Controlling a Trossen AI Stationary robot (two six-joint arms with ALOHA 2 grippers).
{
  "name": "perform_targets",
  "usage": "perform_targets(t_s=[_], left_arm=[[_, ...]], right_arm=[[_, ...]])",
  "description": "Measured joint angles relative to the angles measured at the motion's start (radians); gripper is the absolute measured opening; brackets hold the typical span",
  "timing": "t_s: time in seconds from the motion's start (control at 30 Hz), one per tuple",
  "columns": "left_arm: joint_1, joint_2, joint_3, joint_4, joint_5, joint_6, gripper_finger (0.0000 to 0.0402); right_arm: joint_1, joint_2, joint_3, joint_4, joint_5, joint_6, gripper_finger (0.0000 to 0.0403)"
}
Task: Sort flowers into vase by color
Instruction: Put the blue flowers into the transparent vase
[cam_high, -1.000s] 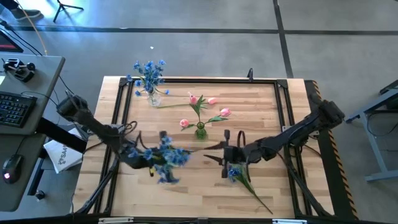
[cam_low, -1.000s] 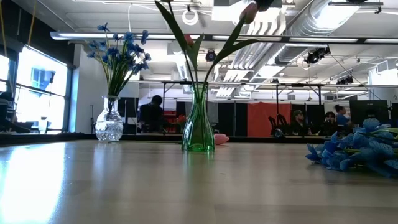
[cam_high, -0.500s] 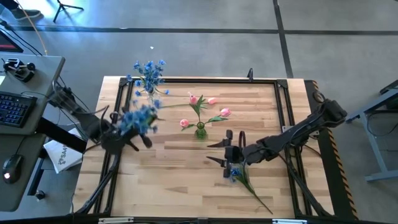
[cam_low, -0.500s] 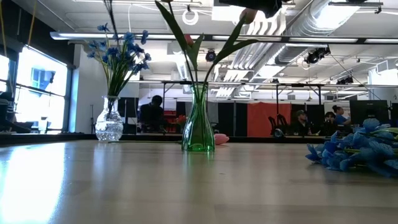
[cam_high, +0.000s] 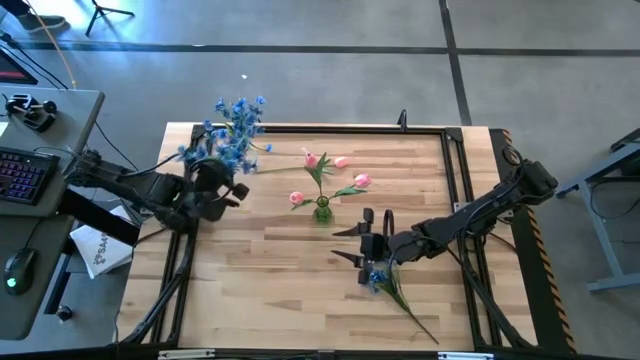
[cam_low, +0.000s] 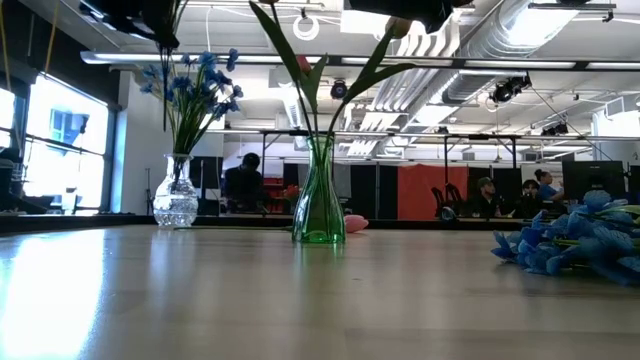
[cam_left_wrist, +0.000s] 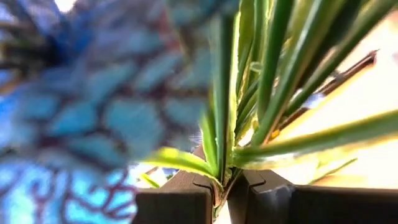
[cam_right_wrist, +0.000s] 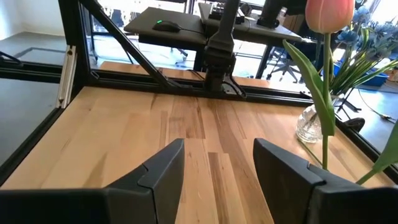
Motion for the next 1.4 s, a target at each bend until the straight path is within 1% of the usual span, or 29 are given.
perform_targets(t_s=[0.1,0.23,0.37,0.5,0.63,0.77,0.93,1.0,1.07,1.17,1.27,1.4], left_arm=[[0.042,0.016,-0.001,0.001,-0.001,0.031,0.0003],[0.087,0.020,-0.042,0.006,-0.005,0.027,0.0003],[0.110,0.010,-0.101,0.001,-0.048,-0.054,0.0003],[0.113,-0.031,-0.146,-0.002,-0.082,-0.131,0.0003],[0.112,-0.104,-0.166,-0.003,-0.086,-0.160,0.0003],[0.112,-0.201,-0.193,0.001,-0.045,-0.142,0.0001],[0.112,-0.336,-0.216,0.017,0.073,-0.100,0.0000],[0.112,-0.382,-0.218,0.051,0.128,-0.057,0.0000],[0.112,-0.419,-0.218,0.125,0.192,0.019,0.0000],[0.111,-0.460,-0.218,0.275,0.279,0.200,0.0000],[0.111,-0.465,-0.218,0.398,0.288,0.385,0.0000],[0.112,-0.444,-0.246,0.505,0.286,0.561,0.0000]], right_arm=[[0.000,0.000,0.000,-0.003,0.000,0.000,0.0188],[0.000,0.000,0.000,-0.008,0.000,0.000,0.0188],[0.000,0.000,0.000,-0.009,0.000,0.000,0.0188],[0.000,0.000,0.000,-0.010,0.000,0.000,0.0188],[0.000,0.000,0.000,-0.011,0.000,0.000,0.0188],[0.000,0.000,0.000,-0.011,0.000,0.000,0.0188],[-0.001,0.000,0.000,-0.011,-0.001,-0.009,0.0188],[-0.001,0.000,0.000,-0.011,-0.001,-0.017,0.0188],[-0.001,0.000,0.000,-0.011,-0.001,-0.023,0.0188],[-0.001,0.000,0.000,-0.010,0.000,-0.024,0.0188],[-0.001,0.000,0.000,-0.010,-0.001,-0.023,0.0188],[-0.001,0.000,0.000,-0.010,-0.001,-0.023,0.0188]])
